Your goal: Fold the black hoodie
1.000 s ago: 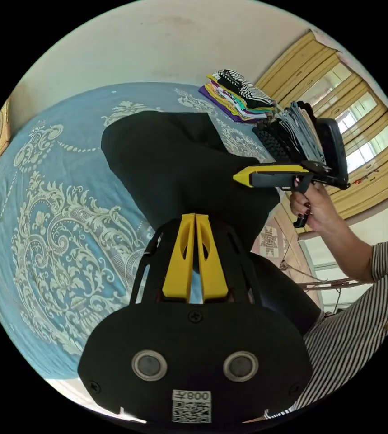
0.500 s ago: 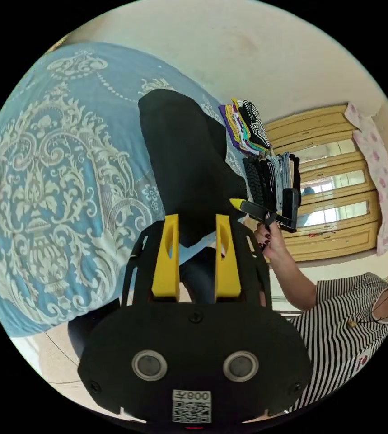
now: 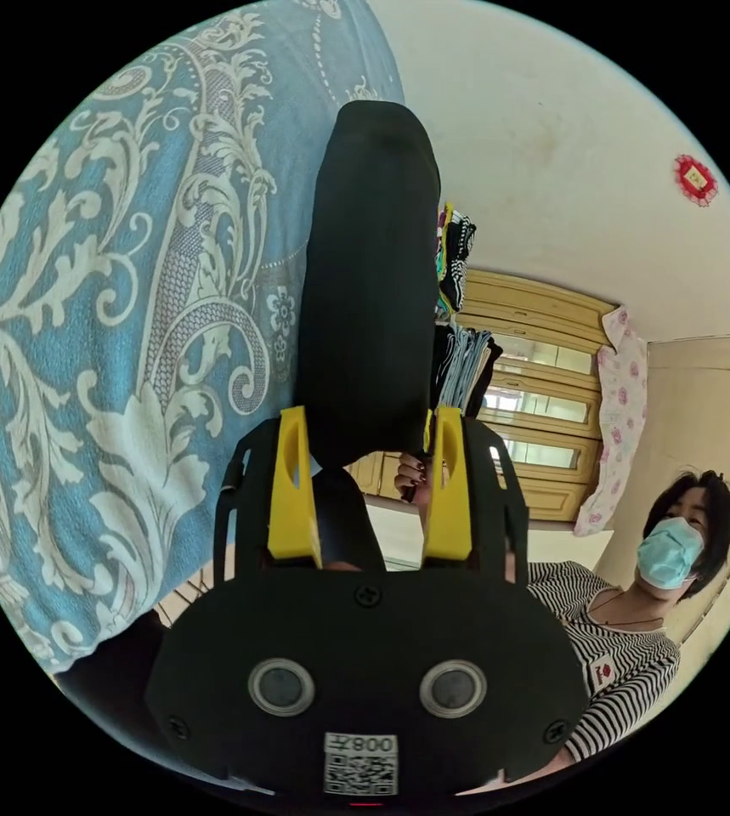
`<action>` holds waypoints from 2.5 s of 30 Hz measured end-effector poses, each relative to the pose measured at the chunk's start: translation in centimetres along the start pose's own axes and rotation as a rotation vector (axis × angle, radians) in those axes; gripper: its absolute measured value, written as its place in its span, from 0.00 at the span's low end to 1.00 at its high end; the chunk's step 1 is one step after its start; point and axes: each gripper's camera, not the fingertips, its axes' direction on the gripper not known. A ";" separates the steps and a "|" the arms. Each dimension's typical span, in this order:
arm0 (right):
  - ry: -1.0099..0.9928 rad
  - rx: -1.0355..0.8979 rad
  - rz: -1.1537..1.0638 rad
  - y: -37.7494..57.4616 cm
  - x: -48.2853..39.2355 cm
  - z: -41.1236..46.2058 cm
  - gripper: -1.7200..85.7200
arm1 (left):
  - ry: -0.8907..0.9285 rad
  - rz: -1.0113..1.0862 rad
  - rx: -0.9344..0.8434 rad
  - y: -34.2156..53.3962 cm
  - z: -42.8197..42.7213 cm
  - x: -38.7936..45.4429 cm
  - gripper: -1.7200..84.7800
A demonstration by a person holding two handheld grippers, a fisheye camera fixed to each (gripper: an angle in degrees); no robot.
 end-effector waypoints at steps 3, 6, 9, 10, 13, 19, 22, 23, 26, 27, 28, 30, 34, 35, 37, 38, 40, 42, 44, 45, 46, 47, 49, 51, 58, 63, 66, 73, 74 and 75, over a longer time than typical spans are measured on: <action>-0.024 -0.036 0.026 -1.4 1.2 -0.1 0.21 | 0.005 -0.011 0.002 -0.2 -0.9 -0.5 0.24; -0.037 -0.078 0.030 -2.7 1.8 -0.3 0.20 | -0.009 -0.020 -0.016 -0.6 -1.4 -1.0 0.24; -0.037 -0.123 0.027 -3.6 2.0 -0.6 0.20 | -0.007 -0.018 -0.044 -0.9 -2.0 -1.4 0.25; -0.036 -0.135 0.025 -3.7 1.9 -0.6 0.20 | 0.002 -0.013 -0.045 -0.8 -2.4 -1.5 0.25; -0.024 -0.172 0.015 -4.0 1.8 -0.8 0.21 | -0.060 -0.006 -0.022 -0.2 -3.5 -1.7 0.27; -0.048 -0.196 0.028 -3.8 2.6 -0.6 0.20 | 0.004 -0.024 -0.042 -2.2 -2.4 -3.3 0.24; -0.049 -0.214 0.024 -3.8 2.6 0.0 0.19 | -0.043 -0.019 -0.103 -3.3 -0.9 -3.3 0.22; -0.059 -0.217 0.032 -3.7 2.9 0.2 0.18 | -0.041 -0.028 -0.107 -3.3 -0.7 -3.5 0.21; -0.088 -0.228 0.037 -2.8 3.2 0.6 0.15 | -0.007 -0.040 -0.082 -2.5 -0.4 -4.0 0.19; -0.102 -0.222 0.048 -2.1 3.3 0.6 0.14 | -0.001 -0.038 -0.076 -2.3 -0.3 -4.0 0.18; -0.107 -0.219 0.048 -1.7 3.3 0.5 0.14 | 0.009 -0.035 -0.063 -1.9 0.0 -3.9 0.18; -0.097 -0.208 0.038 0.2 2.4 0.0 0.13 | 0.017 -0.029 -0.057 -1.0 0.5 -3.6 0.17; -0.086 -0.227 0.021 4.2 0.9 -1.0 0.13 | 0.050 -0.036 -0.067 2.0 2.0 -3.2 0.17; -0.099 -0.234 0.021 5.9 0.5 -1.3 0.13 | 0.059 -0.038 -0.070 3.1 2.5 -3.0 0.17; -0.111 -0.238 0.014 8.7 -0.1 -1.9 0.12 | 0.064 -0.036 -0.079 4.8 3.3 -2.7 0.17; -0.112 -0.239 0.010 10.8 -0.6 -2.3 0.12 | 0.063 -0.033 -0.084 5.9 3.8 -2.5 0.17; -0.116 -0.234 0.005 14.1 -1.2 -2.8 0.12 | 0.065 -0.028 -0.091 7.6 4.7 -2.2 0.16; -0.133 -0.222 0.000 18.5 -1.9 -3.4 0.12 | 0.069 -0.021 -0.096 9.3 5.8 -1.8 0.16; -0.142 -0.210 -0.008 22.0 -2.5 -3.9 0.12 | 0.071 -0.009 -0.107 11.3 7.3 -1.5 0.16; -0.143 -0.202 -0.012 24.3 -2.9 -4.2 0.12 | 0.071 -0.007 -0.112 11.7 7.8 -1.5 0.16; -0.142 -0.198 -0.015 25.5 -3.1 -4.3 0.12 | 0.072 -0.003 -0.122 12.5 8.7 -1.4 0.16; -0.140 -0.190 -0.024 27.7 -3.6 -4.6 0.12 | 0.074 -0.003 -0.130 13.3 9.6 -1.4 0.16; -0.140 -0.178 -0.029 30.9 -4.2 -4.8 0.12 | 0.082 -0.007 -0.142 14.2 11.1 -1.6 0.16; -0.137 -0.162 -0.040 34.6 -5.2 -5.0 0.12 | 0.084 -0.006 -0.150 14.8 12.6 -1.7 0.16; -0.162 -0.142 -0.060 41.8 -8.2 -4.1 0.12 | 0.079 0.004 -0.148 15.0 18.8 -1.5 0.16; -0.192 -0.156 -0.044 45.6 -11.1 -2.6 0.12 | 0.073 -0.012 -0.155 13.3 23.5 -1.5 0.16; -0.213 -0.165 -0.011 47.0 -13.0 -1.9 0.12 | 0.065 -0.019 -0.175 11.5 27.0 -1.2 0.16; -0.221 -0.198 0.072 50.0 -20.3 -1.4 0.12 | 0.018 -0.076 -0.250 6.4 35.9 2.1 0.16; -0.223 -0.196 0.076 50.8 -22.1 -1.6 0.11 | 0.007 -0.084 -0.259 5.6 37.5 3.0 0.16; -0.231 -0.183 0.083 51.7 -23.9 -2.2 0.11 | 0.002 -0.087 -0.265 5.2 38.4 3.5 0.16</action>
